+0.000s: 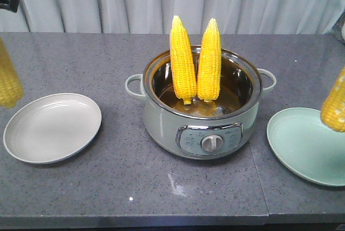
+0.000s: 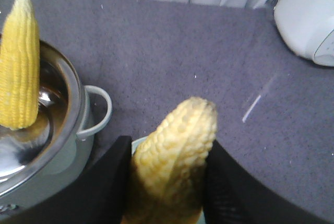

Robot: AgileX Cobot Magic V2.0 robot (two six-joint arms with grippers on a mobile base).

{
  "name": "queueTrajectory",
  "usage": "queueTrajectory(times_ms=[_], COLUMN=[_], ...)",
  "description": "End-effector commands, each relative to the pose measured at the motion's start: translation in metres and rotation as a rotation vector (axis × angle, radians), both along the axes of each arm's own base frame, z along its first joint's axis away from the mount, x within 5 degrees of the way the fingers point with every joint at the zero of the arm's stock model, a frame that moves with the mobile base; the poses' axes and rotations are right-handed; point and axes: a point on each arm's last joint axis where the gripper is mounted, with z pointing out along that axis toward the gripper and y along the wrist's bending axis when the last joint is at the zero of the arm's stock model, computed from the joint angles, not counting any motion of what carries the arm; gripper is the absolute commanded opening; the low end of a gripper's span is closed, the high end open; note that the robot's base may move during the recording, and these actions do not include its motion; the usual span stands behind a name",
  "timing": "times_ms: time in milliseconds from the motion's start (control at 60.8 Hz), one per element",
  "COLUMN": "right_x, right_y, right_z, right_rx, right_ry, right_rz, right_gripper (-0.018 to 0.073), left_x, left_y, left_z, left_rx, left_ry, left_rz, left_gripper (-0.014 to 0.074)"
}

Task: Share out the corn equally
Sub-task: 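Lower each held cob onto the plate beneath its gripper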

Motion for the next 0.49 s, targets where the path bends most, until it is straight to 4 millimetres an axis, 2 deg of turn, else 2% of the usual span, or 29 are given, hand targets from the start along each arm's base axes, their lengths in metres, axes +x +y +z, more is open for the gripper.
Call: queueTrajectory(times_ms=[0,197,346,477], right_x=[0.018,0.063,0.088,0.106], right_y=[0.001,0.003,-0.019,-0.034], right_z=[0.0,-0.036,-0.067,-0.091], right_rx=[-0.052,-0.131,-0.095,-0.012], right_ry=[-0.021,0.127,0.247,0.336], right_rz=[-0.004,-0.03,-0.102,-0.051], right_gripper=[-0.0005,-0.0005,-0.0001,0.0], left_x=[0.006,0.027,0.039,0.047], left_y=[0.007,0.01,0.007,0.005], left_z=[-0.004,-0.053,-0.079,-0.091], left_rx=[0.019,0.035,0.039,0.026], left_ry=[-0.064,0.02,0.042,0.062], left_rz=[-0.001,-0.002,-0.032,-0.022], left_gripper=[-0.0008,-0.0008,-0.0008,-0.0008])
